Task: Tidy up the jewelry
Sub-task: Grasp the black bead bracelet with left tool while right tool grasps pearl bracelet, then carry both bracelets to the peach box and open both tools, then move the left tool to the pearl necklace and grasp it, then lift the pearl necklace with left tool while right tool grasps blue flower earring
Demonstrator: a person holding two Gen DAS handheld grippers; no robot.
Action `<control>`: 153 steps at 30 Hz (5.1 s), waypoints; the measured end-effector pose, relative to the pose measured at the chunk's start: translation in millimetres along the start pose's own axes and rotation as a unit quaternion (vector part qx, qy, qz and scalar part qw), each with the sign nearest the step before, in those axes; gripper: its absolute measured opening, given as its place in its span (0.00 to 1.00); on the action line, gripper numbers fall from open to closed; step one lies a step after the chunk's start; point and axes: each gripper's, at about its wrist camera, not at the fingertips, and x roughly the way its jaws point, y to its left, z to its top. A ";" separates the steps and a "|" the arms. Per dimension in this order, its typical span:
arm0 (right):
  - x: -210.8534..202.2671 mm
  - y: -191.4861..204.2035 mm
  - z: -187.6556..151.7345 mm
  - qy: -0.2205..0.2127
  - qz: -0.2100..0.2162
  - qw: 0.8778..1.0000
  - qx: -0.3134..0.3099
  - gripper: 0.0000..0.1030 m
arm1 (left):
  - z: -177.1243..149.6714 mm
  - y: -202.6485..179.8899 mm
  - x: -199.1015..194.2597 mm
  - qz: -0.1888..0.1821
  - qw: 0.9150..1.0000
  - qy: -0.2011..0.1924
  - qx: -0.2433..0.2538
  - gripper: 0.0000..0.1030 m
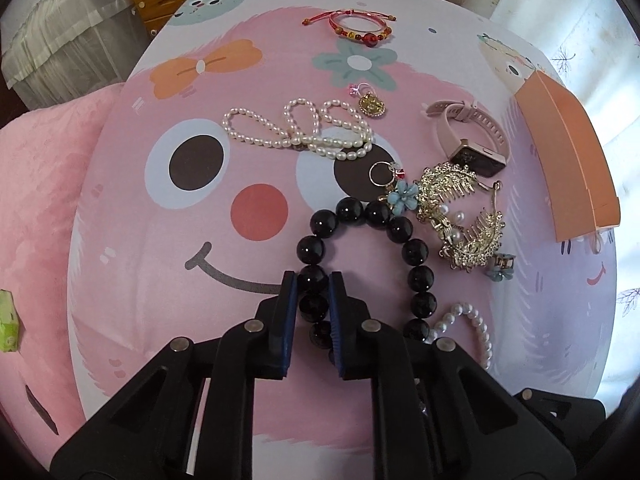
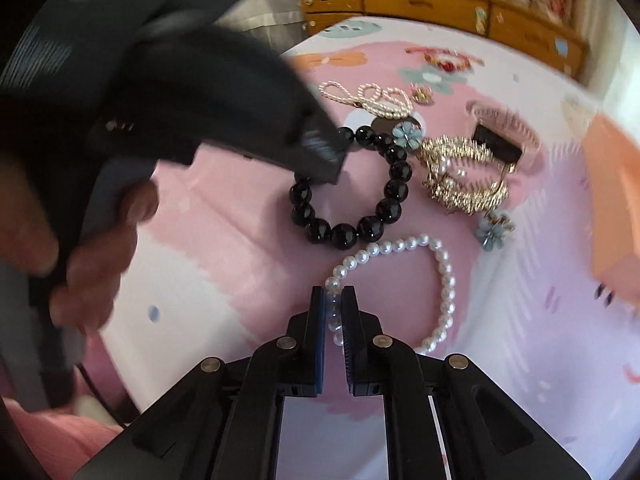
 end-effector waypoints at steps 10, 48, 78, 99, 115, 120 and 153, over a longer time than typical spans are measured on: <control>-40.0 -61.1 32.0 -0.067 0.052 0.993 0.076 0.07 | -4.2 0.8 -38.9 -0.046 0.999 -0.020 0.006 0.12; -240.3 -209.6 4.5 -0.258 -0.122 0.946 0.151 0.07 | 84.4 -222.0 -96.9 -0.303 0.928 -0.149 0.158 0.12; -130.8 -197.9 -38.3 -0.105 -0.059 0.934 0.338 0.69 | 15.7 -48.6 -22.2 -0.046 0.999 0.010 0.009 0.62; -29.6 -80.7 20.5 -0.043 -0.169 0.964 0.200 0.69 | 67.9 15.5 -4.8 -0.029 0.976 -0.039 0.211 0.62; -5.3 -66.8 27.4 -0.050 -0.219 0.959 0.171 0.67 | 83.0 11.6 32.5 -0.123 0.933 -0.082 0.328 0.62; 0.3 -65.9 28.7 -0.049 -0.222 0.959 0.167 0.58 | 82.1 5.3 32.8 -0.130 0.931 -0.091 0.330 0.62; -20.1 -57.3 16.8 -0.099 -0.197 0.955 0.196 0.23 | 42.3 18.1 -0.8 -0.173 0.960 -0.092 0.199 0.06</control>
